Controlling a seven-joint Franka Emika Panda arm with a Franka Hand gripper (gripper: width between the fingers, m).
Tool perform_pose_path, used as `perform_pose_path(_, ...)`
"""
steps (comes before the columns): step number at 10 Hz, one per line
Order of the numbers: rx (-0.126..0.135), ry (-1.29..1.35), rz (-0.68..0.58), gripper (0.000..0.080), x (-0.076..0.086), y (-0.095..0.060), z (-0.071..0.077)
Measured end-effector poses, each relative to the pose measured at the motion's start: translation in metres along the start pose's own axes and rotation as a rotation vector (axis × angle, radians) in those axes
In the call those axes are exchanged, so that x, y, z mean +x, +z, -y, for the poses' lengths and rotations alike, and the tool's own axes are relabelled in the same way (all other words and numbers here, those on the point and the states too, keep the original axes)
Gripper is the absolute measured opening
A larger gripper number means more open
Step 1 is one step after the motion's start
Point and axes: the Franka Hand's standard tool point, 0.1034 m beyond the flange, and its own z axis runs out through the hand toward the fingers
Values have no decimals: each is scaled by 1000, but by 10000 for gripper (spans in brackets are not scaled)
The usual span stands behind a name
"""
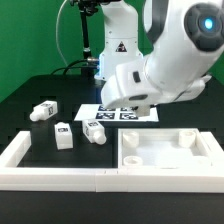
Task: Assemble one leg
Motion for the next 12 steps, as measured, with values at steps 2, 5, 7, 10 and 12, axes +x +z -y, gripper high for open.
perform_pose_path(2,21,-10,-239,285,-1,-62,-15)
perform_pose_path(5,-7,-8,-458,285,9,-68,-23)
perform_pose_path(7,-24,-1,-563,285,10,-71,-24)
perform_pose_path(10,12,75,-911,286,44,-140,0)
perform_pose_path(12,-20,104,-1072,287,54,-128,2)
